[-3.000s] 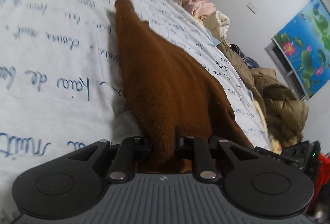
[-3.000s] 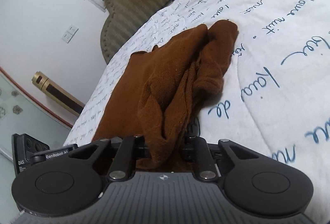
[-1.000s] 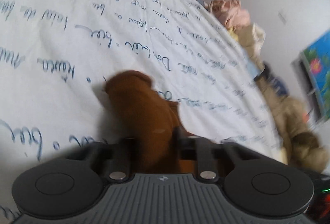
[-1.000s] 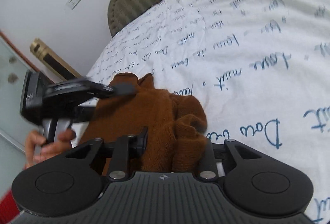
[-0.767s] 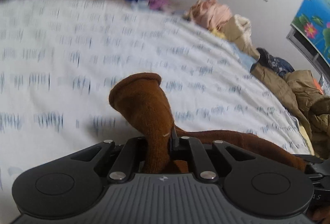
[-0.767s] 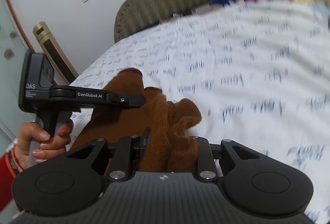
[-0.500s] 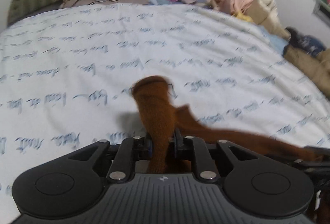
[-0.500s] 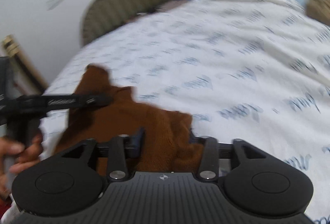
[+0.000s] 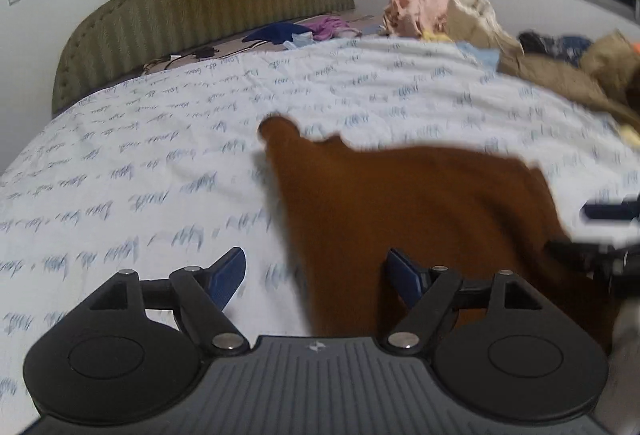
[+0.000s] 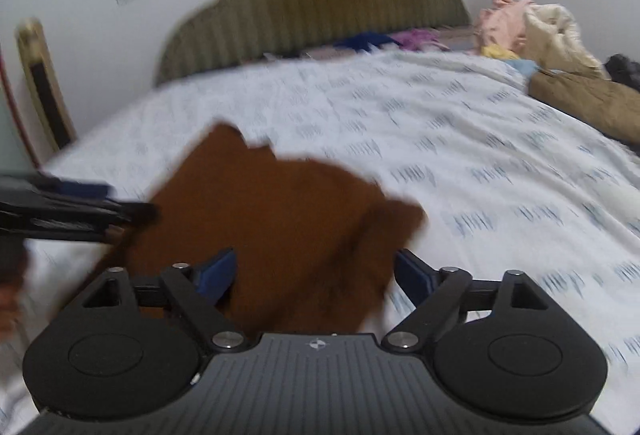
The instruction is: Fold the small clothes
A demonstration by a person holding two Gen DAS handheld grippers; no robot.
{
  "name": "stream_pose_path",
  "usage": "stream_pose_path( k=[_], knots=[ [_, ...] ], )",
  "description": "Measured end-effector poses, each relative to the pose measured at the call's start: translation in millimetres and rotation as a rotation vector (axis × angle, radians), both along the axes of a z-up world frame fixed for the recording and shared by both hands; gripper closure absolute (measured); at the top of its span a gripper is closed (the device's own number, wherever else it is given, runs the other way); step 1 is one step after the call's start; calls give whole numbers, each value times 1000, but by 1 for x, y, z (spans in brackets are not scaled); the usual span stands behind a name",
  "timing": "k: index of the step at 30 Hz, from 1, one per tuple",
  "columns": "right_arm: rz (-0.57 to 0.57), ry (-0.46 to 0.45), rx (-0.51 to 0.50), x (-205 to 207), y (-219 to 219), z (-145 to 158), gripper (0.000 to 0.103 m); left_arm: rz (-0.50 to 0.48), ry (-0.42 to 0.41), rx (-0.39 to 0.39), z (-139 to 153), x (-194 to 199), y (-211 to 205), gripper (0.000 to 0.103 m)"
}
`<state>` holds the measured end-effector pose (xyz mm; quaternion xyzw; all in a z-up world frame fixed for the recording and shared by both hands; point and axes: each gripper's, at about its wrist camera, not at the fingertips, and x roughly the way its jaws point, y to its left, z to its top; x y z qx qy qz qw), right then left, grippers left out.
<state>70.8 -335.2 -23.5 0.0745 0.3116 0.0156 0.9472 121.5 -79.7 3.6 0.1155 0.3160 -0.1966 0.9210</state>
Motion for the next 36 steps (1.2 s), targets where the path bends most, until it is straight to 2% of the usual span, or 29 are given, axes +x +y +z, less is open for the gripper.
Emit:
stream_pose_path(
  k=[1,3,5,8,12,15,17,19,23,26,29,32,34,35,36],
  knots=[
    [-33,12,-31,-8,-1,-4,18,14,-7,18,-5,-7,7,24],
    [-101,-8,-21,-29,-6,-4,18,27,-7,-8,-5,-19,23,24],
    [-120,-54,68,-49,-13,1,22,7,-6,-53,2,-33,36,25],
    [-84,-79,195,-69,-15,4,27,-68,-35,-64,7,-58,44,24],
    [-39,-62,296,-73,-9,0,40,-195,-104,0,0,-94,47,20],
    [-15,-52,277,-71,6,-1,48,-244,-158,77,-10,-108,42,20],
    [-11,-45,251,-68,17,-1,67,-213,-176,121,-16,-105,37,20],
    [-29,-37,215,-66,23,-2,84,-173,-168,130,-20,-94,36,19],
    [-48,-42,275,-67,18,-4,88,-84,-164,102,-23,-82,43,18],
    [-37,-49,331,-76,13,-1,89,-29,-125,10,-22,-79,63,18],
    [-23,-21,306,-82,19,-5,89,-23,-66,-14,-25,-77,71,18],
    [-25,19,245,-82,24,-15,89,-41,-96,15,-19,-91,69,19],
    [-27,23,214,-84,27,-13,86,-50,-126,9,-10,-101,68,19],
    [-41,10,198,-87,28,-10,76,-52,-129,-3,-5,-104,68,19],
    [-57,-5,182,-91,30,-6,73,-51,-124,-15,-1,-106,68,19]
  ],
)
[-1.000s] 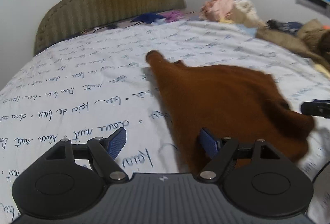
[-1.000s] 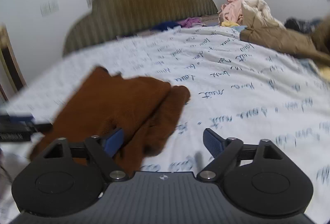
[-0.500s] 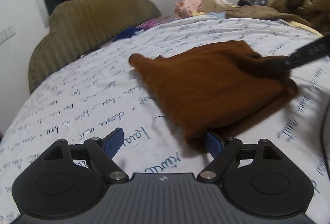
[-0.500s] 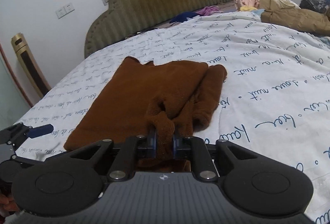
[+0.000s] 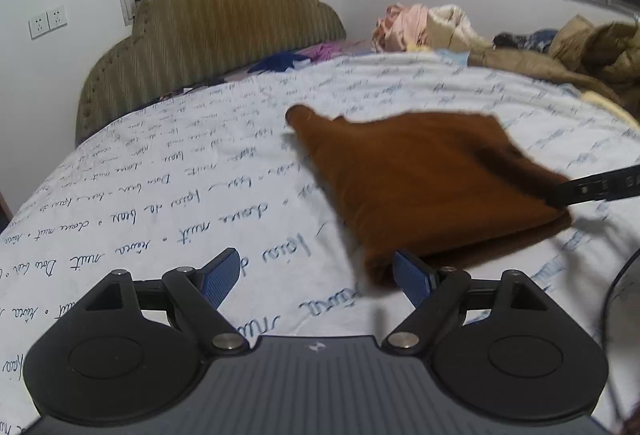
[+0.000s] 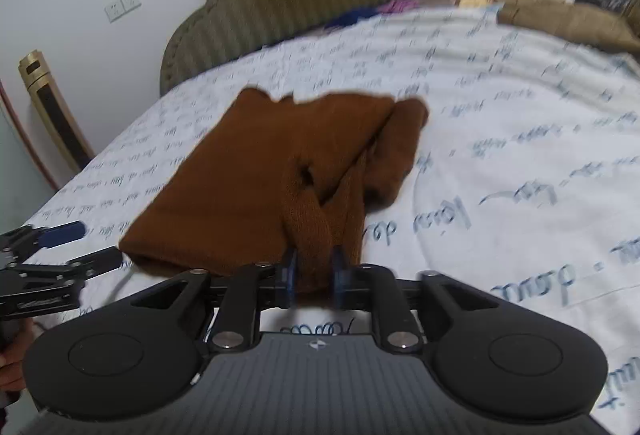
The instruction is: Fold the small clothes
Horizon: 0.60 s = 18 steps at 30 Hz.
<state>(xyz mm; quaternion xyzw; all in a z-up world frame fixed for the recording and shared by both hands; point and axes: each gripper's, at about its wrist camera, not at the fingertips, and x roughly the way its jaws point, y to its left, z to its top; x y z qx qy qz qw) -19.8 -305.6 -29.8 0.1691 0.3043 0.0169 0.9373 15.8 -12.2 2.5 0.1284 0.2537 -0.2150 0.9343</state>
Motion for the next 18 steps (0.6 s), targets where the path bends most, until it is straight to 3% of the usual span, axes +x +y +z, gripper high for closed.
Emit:
stream_pose_path(
  k=[4,8,12,18],
  knots=[
    [-63,-75,-112,-12,13,20,58,30,59,-26,6,4,-8,18],
    [-31,-94,-162,-6,28,21,32,67,92,-14,-1,7,-21,18],
    [-39,-10,-223,10,38,-1,30,116,141,-29,-10,11,-23,18],
    [-59,6,-220,5,42,-13,10,185,165,-40,-17,16,-20,18]
  ],
)
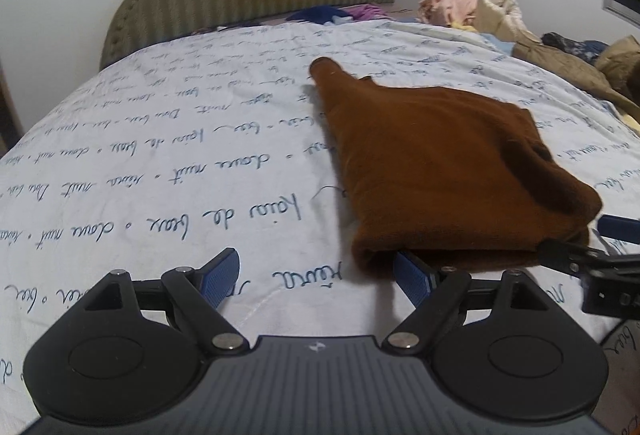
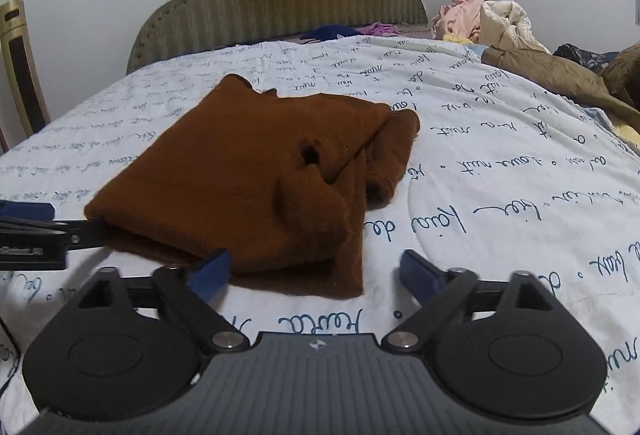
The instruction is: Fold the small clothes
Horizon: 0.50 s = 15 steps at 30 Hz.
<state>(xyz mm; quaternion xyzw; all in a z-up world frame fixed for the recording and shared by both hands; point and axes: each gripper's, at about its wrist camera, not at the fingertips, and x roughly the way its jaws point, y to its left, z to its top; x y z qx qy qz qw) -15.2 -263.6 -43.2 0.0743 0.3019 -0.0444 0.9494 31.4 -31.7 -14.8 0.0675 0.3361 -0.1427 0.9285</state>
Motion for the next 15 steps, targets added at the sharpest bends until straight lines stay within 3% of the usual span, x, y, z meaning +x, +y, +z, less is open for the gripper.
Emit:
stream_pose_path(
  k=[8,15],
  knots=[
    [-22,-41,37,1,1,1,2,60,7,-27,-9,2,-2,18],
    [-4,-14,1,3,9,-11,0,86,1,-46,-19,0,-2,13]
  ],
)
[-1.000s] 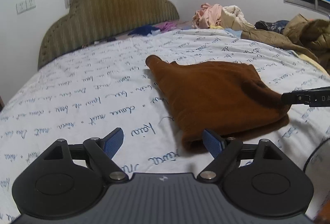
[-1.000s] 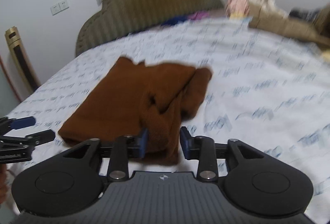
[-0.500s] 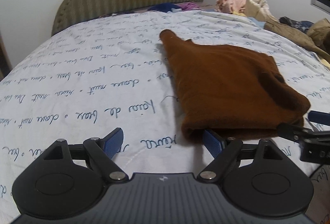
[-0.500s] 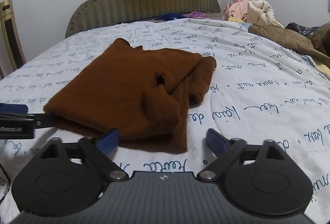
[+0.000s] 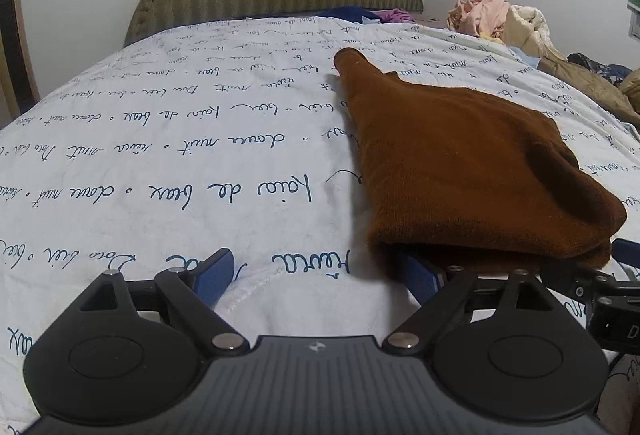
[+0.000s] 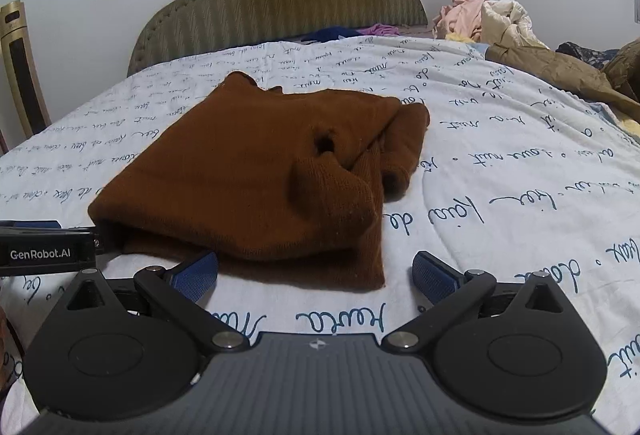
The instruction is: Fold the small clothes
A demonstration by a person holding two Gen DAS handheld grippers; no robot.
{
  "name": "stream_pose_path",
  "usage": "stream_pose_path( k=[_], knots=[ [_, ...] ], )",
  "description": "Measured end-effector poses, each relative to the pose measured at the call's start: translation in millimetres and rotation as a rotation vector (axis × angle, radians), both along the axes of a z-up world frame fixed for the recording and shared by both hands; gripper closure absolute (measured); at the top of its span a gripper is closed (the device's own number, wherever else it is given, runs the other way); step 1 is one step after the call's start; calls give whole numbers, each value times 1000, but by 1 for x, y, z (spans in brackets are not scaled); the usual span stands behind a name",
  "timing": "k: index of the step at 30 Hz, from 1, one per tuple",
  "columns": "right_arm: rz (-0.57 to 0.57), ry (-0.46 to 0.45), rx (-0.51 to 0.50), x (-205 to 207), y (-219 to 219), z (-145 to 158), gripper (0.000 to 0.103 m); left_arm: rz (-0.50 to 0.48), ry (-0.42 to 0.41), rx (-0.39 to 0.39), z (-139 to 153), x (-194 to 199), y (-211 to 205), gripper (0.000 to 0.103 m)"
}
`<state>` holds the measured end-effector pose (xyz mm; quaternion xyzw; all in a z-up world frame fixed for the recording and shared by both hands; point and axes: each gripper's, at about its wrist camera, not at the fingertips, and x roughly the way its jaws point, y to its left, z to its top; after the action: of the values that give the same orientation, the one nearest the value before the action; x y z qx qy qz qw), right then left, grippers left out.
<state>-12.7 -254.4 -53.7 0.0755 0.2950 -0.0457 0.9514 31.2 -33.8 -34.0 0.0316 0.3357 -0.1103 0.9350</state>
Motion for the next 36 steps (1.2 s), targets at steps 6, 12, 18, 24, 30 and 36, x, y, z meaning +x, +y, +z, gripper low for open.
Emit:
stream_pose_path(
  k=[6,12,18,24,30,36],
  knots=[
    [7,-4,-4,-4,-1,-2,0,-1,-4,6,-2,-1,0,11],
    [3,-4,3,-5,-1,-4,0,0,-3,6,-3,0,0,11],
    [3,-6,5,-5,-2,-4,0,7,3,5,-4,1,0,4],
    [-1,-8,3,-6,0,-4,0,6,2,16,-4,-1,-1,4],
    [-6,-3,-49,-11,7,-8,0,2,-4,43,-5,-5,-5,4],
    [-22,-2,-46,-12,6,-9,0,9,-7,46,-6,-9,-4,4]
  ],
)
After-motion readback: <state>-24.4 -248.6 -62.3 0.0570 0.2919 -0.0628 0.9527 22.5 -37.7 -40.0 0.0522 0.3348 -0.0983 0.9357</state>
